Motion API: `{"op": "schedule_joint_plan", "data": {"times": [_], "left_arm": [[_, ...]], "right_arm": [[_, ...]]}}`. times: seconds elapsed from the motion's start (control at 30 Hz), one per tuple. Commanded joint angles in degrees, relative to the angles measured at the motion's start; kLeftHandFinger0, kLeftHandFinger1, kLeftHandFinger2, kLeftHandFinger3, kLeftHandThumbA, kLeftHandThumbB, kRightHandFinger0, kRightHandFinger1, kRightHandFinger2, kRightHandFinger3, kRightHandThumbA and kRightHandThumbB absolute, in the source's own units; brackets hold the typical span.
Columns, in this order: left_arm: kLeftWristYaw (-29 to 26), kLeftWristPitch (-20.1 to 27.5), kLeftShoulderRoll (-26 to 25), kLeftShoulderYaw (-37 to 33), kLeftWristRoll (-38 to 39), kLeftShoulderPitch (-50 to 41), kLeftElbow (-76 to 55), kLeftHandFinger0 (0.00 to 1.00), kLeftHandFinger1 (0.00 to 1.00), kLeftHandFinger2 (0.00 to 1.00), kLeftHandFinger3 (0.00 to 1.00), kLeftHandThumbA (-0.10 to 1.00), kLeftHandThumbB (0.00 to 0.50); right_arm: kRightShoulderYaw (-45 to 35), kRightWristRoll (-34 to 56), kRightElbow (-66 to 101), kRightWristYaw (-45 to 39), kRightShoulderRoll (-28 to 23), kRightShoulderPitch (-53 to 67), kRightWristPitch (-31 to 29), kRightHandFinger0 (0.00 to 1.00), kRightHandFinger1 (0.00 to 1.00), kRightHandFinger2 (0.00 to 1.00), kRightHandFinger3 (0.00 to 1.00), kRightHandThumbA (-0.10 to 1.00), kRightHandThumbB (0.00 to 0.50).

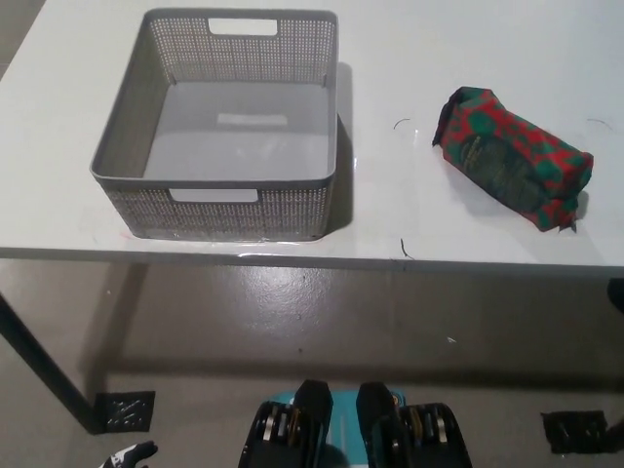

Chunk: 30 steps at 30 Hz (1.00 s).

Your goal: Use the right hand to pick up a bag of coffee beans on the right hand side and place it into a container on the left hand side

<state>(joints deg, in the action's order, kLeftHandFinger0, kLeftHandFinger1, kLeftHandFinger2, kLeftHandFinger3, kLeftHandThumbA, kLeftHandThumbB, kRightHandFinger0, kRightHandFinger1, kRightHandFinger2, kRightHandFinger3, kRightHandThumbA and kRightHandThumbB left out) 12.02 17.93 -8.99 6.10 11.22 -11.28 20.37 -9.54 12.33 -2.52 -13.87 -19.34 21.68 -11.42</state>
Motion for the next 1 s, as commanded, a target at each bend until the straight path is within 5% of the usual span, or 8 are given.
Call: {"op": "schedule_joint_plan", "data": {"times": [0.0, 0.17, 0.4, 0.63, 0.97], "left_arm": [[1.2, 3.3, -0.3, 0.5, 1.5, -0.3, -0.5, 1.0, 0.62, 0.81, 0.73, 0.75, 0.478], [0.9, 4.0, -0.1, 0.7, 1.4, -0.8, -0.2, 1.0, 0.63, 0.81, 0.75, 0.77, 0.471], [1.2, 3.4, -0.8, 0.9, 1.7, -1.4, -0.9, 1.0, 0.64, 0.8, 0.77, 0.77, 0.473], [0.8, 2.4, -0.8, 0.8, 1.2, -2.6, -2.4, 1.0, 0.65, 0.84, 0.79, 0.79, 0.441], [1.1, 1.3, -0.8, 0.8, 2.0, -2.3, -2.8, 1.0, 0.64, 0.8, 0.76, 0.76, 0.482]], "right_arm": [[-0.3, -1.5, 0.0, -1.3, -1.5, -0.6, -6.9, 1.0, 1.0, 1.0, 1.0, 1.0, 0.0], [-1.4, -15.1, 2.8, 4.6, -2.1, -0.9, -13.4, 1.0, 1.0, 1.0, 1.0, 1.0, 0.0], [-5.4, -15.4, 14.9, 4.4, -4.5, -2.4, -8.7, 1.0, 1.0, 1.0, 1.0, 0.78, 0.009], [-8.9, -15.8, 23.1, 3.0, -11.2, -7.2, -1.8, 1.0, 1.0, 1.0, 1.0, 0.84, 0.165], [-12.8, -9.6, 29.9, 0.1, -22.4, -17.2, 9.7, 1.0, 1.0, 1.0, 1.0, 0.6, 0.301]]}}
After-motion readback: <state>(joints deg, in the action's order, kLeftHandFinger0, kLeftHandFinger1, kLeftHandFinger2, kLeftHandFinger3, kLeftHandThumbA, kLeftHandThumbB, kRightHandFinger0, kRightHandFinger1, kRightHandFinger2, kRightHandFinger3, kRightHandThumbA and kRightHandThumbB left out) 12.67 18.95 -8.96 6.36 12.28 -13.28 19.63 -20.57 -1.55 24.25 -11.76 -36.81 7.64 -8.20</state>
